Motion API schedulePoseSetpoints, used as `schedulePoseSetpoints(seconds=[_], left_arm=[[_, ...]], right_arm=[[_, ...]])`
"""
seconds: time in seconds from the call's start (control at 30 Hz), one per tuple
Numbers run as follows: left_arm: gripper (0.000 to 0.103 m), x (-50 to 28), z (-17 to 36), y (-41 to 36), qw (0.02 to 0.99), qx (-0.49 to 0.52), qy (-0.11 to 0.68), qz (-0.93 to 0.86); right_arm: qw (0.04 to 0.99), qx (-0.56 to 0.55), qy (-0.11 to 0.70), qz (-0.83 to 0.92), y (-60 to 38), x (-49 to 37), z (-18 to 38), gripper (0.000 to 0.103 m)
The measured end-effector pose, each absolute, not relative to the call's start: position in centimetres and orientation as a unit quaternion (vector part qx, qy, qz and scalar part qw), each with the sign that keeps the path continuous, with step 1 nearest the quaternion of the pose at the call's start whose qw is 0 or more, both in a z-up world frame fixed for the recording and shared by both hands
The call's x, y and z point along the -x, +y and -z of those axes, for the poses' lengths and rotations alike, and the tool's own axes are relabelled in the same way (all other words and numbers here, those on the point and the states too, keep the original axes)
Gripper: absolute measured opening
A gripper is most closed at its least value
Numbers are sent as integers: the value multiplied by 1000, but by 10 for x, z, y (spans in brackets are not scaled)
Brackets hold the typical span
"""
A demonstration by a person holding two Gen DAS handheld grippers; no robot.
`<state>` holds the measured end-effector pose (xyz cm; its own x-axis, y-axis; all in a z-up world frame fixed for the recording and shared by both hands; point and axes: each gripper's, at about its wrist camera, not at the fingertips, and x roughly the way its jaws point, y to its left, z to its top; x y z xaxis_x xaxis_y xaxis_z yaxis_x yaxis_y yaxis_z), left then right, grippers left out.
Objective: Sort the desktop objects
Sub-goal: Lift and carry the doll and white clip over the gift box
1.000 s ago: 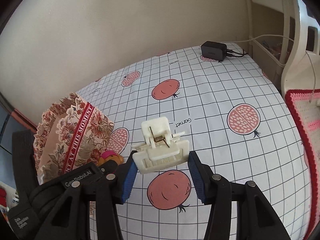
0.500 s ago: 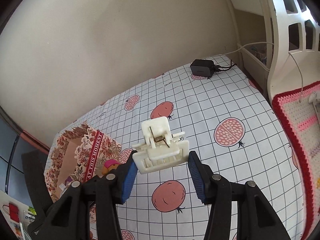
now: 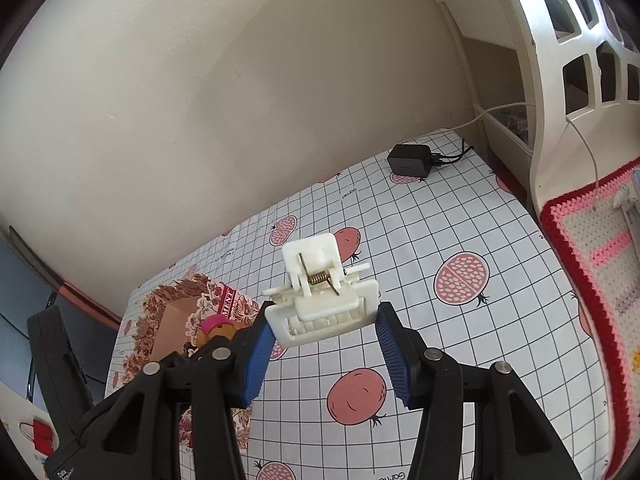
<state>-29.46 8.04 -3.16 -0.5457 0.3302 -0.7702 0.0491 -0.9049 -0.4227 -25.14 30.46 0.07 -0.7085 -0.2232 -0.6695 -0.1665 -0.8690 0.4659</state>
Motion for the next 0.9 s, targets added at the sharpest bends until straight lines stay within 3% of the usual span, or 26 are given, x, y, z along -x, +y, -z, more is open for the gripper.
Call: schedulePoseSetpoints(seconds=[0.33, 0.9], left_arm=[[29, 290, 12, 62, 80, 441, -227, -865], [29, 288, 4, -39, 14, 392, -294, -871]], right_arm=[[19, -378, -258, 889, 297, 249, -5, 53], [103, -389, -234, 885, 200, 258, 4, 53]])
